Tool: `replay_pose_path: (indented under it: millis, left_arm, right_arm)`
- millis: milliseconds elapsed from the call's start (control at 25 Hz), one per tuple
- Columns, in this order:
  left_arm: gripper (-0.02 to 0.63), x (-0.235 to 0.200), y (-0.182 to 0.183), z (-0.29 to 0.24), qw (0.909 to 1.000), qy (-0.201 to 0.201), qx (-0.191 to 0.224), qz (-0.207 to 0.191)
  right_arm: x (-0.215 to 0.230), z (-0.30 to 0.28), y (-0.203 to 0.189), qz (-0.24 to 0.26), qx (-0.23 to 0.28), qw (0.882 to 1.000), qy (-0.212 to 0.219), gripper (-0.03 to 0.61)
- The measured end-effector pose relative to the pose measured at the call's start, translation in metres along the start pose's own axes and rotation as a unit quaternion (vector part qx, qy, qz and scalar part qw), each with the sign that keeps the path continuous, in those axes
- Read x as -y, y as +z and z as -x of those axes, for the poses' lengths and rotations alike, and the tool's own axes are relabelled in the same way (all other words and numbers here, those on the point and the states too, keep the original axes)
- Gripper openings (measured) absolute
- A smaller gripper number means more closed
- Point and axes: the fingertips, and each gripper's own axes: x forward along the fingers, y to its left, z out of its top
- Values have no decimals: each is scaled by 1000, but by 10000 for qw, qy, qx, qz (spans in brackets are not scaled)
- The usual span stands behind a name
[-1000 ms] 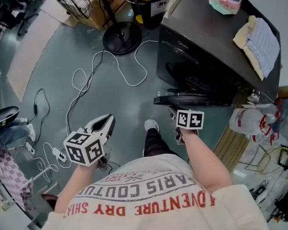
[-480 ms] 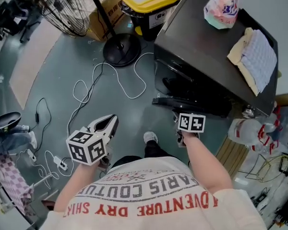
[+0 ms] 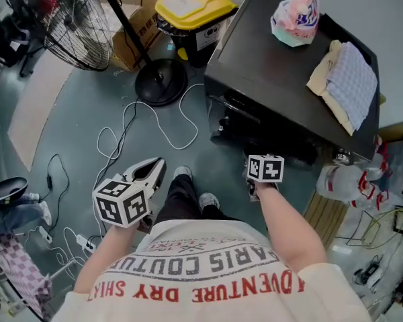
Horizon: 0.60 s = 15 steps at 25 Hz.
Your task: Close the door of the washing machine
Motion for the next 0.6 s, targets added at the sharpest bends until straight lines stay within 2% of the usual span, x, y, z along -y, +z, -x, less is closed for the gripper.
replay_pose_path:
  millis: [200,600]
  left_arm:
    - [32,-9,10,-19,9996,-171,-206,-53]
    - [32,-23,40,-51,9953,-516,-659,-494]
  right_arm:
    - [3,-2,16,-372,130,9991,-141,23]
    - [3,-5,30,-617,675,9950,-413,21]
